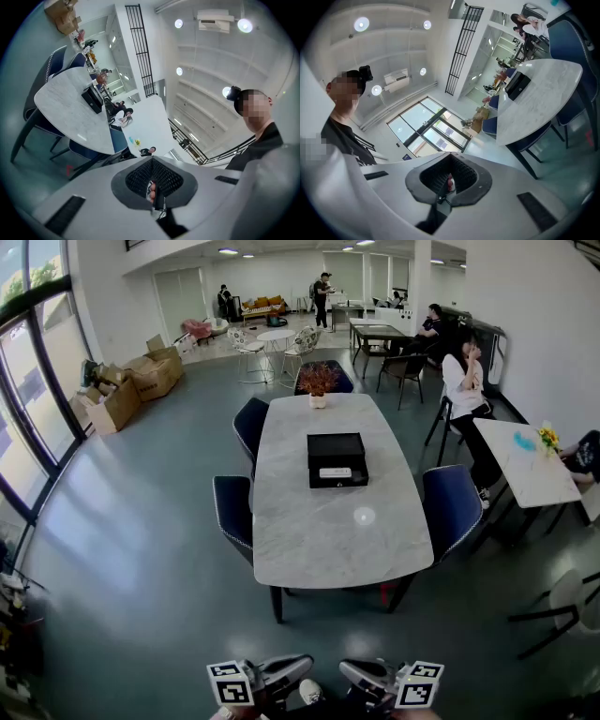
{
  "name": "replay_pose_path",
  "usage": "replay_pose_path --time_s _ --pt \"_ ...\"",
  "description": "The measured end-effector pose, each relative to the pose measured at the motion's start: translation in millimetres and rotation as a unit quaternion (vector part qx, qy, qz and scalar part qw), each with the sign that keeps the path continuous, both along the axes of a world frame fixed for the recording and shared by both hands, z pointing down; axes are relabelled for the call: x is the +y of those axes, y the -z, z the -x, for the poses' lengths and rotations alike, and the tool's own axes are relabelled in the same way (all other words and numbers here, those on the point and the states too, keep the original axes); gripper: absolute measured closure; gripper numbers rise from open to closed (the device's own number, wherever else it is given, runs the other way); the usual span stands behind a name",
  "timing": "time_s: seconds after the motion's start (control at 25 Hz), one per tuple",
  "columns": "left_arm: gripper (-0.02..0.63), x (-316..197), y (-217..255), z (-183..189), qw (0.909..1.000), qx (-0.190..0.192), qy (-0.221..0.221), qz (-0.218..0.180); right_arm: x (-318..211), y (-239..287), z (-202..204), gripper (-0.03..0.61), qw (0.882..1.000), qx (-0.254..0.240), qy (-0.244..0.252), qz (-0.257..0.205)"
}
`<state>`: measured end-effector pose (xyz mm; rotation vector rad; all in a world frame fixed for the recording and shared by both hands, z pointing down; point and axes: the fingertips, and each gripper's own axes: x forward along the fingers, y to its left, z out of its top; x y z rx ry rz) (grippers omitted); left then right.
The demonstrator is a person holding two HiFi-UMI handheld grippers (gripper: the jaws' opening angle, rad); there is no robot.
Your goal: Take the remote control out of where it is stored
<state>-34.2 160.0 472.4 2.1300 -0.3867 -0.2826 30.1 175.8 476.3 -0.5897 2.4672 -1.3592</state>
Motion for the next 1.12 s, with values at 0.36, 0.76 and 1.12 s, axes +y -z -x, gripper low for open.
replay_pose_path --time_s 0.36,0.76,1.12 --pt "0.606 6 -1 -4 0.9999 0.009 0.003 0.011 6 1 -5 0.571 1.000 -0.002 -0.004 -0.003" --pt "0.606 5 4 -12 0.9999 0.007 -0.008 0.005 3 8 -18 0.571 0.999 -0.021 -0.024 -0.009" --pt "0.606 4 5 -5 0.9999 0.007 -0.013 -0.002 -2 13 -16 0.571 0.999 -0.021 -0.036 -0.011"
